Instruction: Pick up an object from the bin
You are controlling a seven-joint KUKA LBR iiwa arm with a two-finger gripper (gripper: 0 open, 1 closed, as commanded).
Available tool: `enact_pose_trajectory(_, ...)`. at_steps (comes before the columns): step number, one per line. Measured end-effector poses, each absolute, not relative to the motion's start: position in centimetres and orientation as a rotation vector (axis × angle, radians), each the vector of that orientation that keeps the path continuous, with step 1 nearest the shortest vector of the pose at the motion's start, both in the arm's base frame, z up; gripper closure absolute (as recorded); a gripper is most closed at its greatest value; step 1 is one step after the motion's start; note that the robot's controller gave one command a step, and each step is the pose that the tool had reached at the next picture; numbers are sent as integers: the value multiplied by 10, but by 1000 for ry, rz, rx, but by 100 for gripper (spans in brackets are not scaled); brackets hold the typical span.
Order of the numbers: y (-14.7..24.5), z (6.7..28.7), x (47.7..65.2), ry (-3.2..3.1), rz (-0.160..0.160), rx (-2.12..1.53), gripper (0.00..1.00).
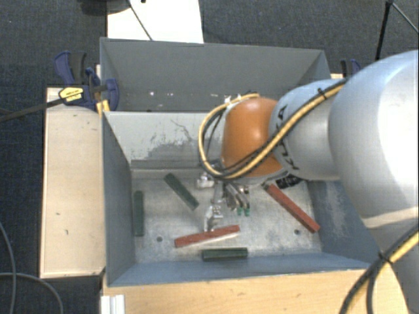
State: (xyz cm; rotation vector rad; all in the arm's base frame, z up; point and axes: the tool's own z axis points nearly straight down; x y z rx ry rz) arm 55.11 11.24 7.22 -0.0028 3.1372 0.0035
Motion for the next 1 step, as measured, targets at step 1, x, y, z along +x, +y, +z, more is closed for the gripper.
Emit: enact_pose_trajectory(1, 112, 72, 551, 3137, 3, -3, 0)
